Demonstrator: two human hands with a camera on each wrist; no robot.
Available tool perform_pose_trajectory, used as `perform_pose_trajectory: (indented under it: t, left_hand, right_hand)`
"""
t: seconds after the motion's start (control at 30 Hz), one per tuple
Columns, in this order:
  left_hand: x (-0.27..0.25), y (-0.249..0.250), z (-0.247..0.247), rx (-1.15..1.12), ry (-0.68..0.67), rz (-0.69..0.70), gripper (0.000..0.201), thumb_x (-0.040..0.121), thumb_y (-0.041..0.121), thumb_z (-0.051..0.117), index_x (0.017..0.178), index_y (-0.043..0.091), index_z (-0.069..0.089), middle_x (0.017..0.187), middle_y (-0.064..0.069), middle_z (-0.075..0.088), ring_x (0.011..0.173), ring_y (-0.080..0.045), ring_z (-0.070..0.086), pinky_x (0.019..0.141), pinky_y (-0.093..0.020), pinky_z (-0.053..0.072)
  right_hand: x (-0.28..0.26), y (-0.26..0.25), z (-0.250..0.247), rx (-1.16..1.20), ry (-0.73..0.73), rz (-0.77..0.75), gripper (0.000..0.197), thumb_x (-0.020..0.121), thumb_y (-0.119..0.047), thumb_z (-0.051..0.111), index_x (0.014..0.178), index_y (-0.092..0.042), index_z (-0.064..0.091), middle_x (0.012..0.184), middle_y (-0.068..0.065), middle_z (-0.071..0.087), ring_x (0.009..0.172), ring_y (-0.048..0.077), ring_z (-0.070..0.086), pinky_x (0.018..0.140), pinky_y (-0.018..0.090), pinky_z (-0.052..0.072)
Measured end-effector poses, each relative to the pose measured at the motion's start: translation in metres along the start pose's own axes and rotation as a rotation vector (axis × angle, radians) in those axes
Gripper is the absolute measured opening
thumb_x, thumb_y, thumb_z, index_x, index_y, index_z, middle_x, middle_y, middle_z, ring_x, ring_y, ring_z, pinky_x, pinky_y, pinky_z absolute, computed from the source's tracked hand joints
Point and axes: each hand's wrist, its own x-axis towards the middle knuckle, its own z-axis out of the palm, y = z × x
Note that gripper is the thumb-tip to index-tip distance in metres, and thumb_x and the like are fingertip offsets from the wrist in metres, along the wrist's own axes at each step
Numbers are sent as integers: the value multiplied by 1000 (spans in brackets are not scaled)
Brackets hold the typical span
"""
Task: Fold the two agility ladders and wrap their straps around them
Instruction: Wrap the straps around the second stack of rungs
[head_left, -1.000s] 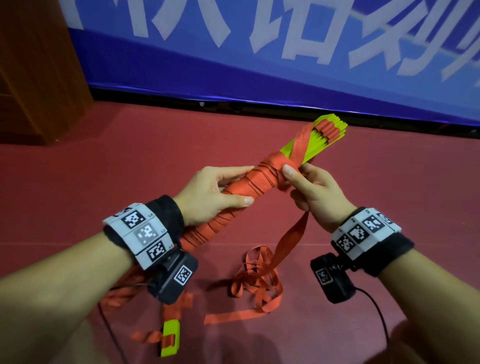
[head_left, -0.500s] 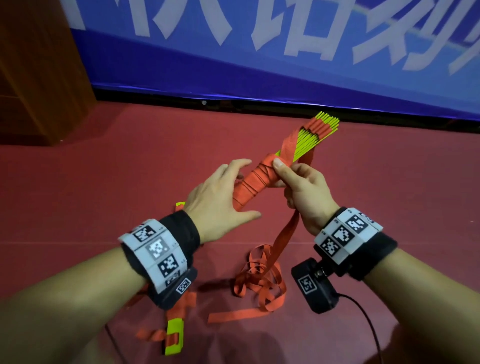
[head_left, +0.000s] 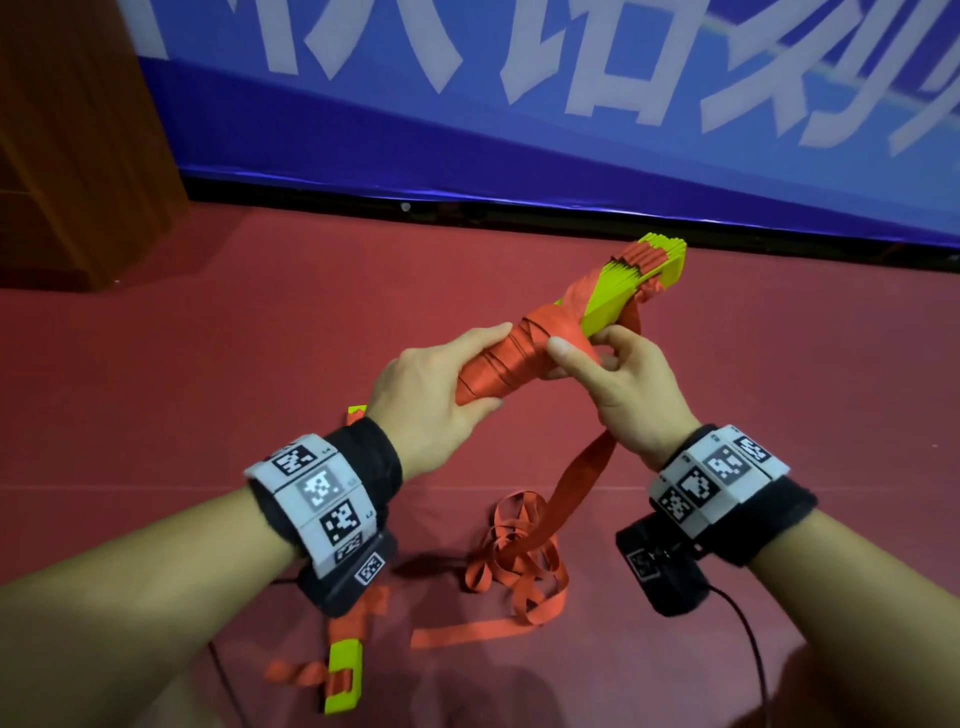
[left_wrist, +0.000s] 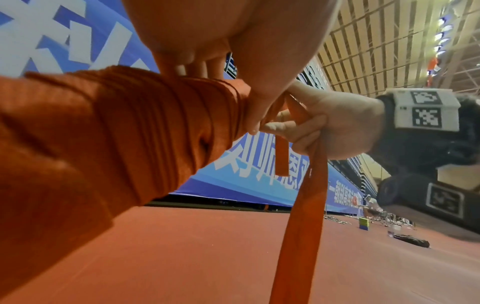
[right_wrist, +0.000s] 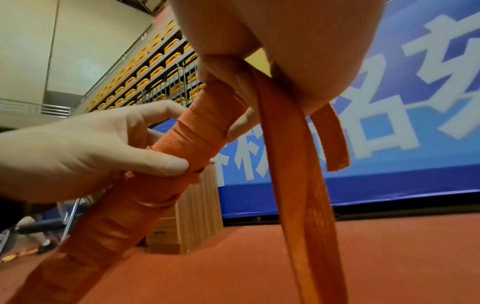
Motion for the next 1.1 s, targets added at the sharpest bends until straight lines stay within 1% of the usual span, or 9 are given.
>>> perform_pose_trajectory:
  t: [0.2, 0.33, 0.47, 0.57, 0.63, 0.7, 0.83, 0.97, 1.1]
  left_hand:
    - [3, -3, -7, -64, -46, -4, 76, 81, 37, 81, 147, 49, 45, 128, 8, 70, 110, -17, 69, 95, -36, 55]
    - [4, -4, -11, -168, -79, -18, 75, 80, 34, 83, 145, 47, 49, 124, 12, 71, 109, -10, 69, 97, -34, 54]
    - [5, -5, -14, -282, -123, -24, 74, 76, 35, 81, 143, 46, 52, 119, 13, 73, 106, -7, 70, 97, -37, 55]
    - [5, -5, -16, -355, -152, -23, 72, 78, 26, 83, 143, 40, 55, 118, 15, 73, 105, -4, 70, 98, -38, 56]
    - [6, -4, -16, -421, -180, -42, 70, 81, 19, 84, 144, 34, 56, 119, 13, 73, 106, -5, 71, 99, -39, 56]
    - [6, -3, -17, -496, -218, -65, 70, 83, 12, 82, 145, 30, 56, 121, 9, 73, 107, -9, 71, 99, -37, 56]
    - [6, 1, -17, -624, -294, -94, 68, 87, 0, 75, 146, 24, 53, 120, 4, 73, 100, -10, 72, 86, -27, 58]
    - [6, 4, -19, -697, -354, -108, 64, 88, -5, 71, 137, 33, 55, 114, -1, 75, 85, -12, 70, 73, -29, 61]
    - [7, 7, -19, -692, -354, -115, 58, 90, -2, 71, 125, 42, 60, 109, -5, 76, 80, -16, 69, 73, -34, 61]
  right_hand:
    - [2, 6, -7, -128, -47, -57, 52, 81, -53, 69, 100, -5, 63, 84, 1, 79, 51, 7, 51, 50, 19, 36]
    - [5, 9, -9, -129, -38, -99, 56, 84, -55, 69, 100, -2, 61, 86, 11, 78, 65, 36, 63, 60, 40, 43]
    - [7, 11, -11, -91, -63, -105, 49, 86, -50, 69, 100, -4, 62, 88, 8, 79, 87, 31, 76, 83, 55, 55]
    - [10, 14, -12, -73, -60, -112, 36, 88, -42, 68, 95, -8, 60, 76, -8, 77, 70, 8, 72, 68, 34, 58]
    - [10, 12, -11, -72, -30, -113, 28, 85, -42, 67, 83, -16, 55, 53, -19, 57, 47, -2, 46, 49, 15, 37]
    - [11, 12, -12, -81, -2, -83, 34, 80, -50, 67, 75, -21, 49, 48, -18, 37, 46, 2, 28, 45, 17, 26]
    - [13, 12, -11, -8, -42, -71, 31, 85, -51, 65, 86, -21, 56, 48, -18, 35, 46, 5, 27, 45, 19, 25]
    - [13, 10, -10, 120, -112, -33, 6, 103, -14, 54, 104, -20, 53, 50, -19, 57, 38, -3, 48, 43, 8, 38]
    - [14, 14, -5, 206, -61, 37, 30, 89, -41, 70, 103, -18, 57, 72, 7, 63, 43, 12, 33, 39, 20, 27]
